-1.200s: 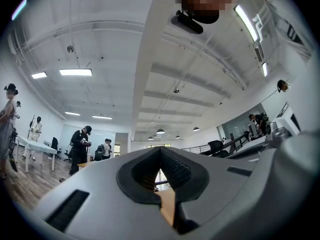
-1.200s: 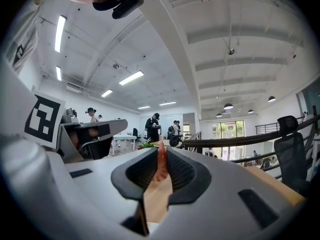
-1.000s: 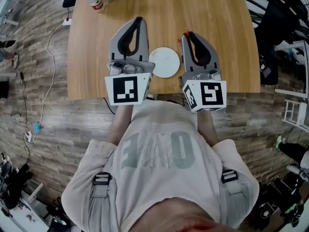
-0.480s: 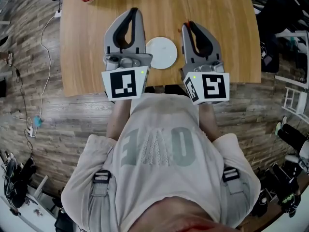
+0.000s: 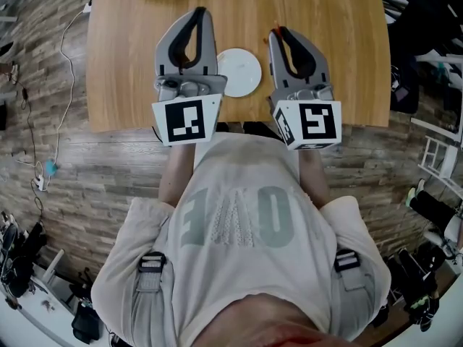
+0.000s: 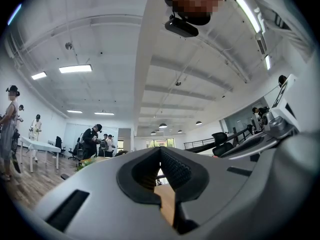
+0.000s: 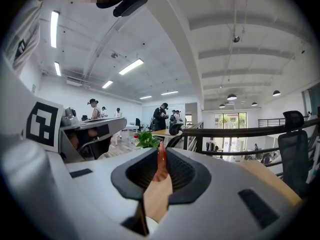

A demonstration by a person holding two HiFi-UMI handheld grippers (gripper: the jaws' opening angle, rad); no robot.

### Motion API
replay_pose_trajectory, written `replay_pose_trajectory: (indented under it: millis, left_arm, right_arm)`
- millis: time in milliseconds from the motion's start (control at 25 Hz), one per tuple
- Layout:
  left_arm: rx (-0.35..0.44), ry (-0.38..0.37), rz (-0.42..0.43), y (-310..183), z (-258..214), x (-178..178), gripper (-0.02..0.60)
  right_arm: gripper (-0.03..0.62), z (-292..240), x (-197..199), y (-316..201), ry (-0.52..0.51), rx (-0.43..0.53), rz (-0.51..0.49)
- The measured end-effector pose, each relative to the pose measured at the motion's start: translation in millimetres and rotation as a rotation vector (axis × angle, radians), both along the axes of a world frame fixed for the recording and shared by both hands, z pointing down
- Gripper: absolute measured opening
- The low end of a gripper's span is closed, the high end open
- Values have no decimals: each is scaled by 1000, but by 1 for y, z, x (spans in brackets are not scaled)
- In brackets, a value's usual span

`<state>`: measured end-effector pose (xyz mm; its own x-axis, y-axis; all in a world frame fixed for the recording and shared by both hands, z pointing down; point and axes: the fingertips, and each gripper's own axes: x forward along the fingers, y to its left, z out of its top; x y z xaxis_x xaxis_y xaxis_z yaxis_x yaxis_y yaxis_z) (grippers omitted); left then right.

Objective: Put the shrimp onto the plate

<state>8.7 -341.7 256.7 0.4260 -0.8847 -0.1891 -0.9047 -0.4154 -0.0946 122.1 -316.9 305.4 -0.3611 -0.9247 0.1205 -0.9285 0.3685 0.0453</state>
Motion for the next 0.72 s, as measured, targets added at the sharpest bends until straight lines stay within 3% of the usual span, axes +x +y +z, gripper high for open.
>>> replay_pose_trajectory:
  millis: [440,720]
  left_arm:
    - [-26,-26,-16,0,12,-5,9]
    - [-46,-33,-25,-1,21,-7,9]
  right_arm:
    - [63,39,-11,-9,74,-77,-55]
    - [62,102,-26,-19,134,-200,-113]
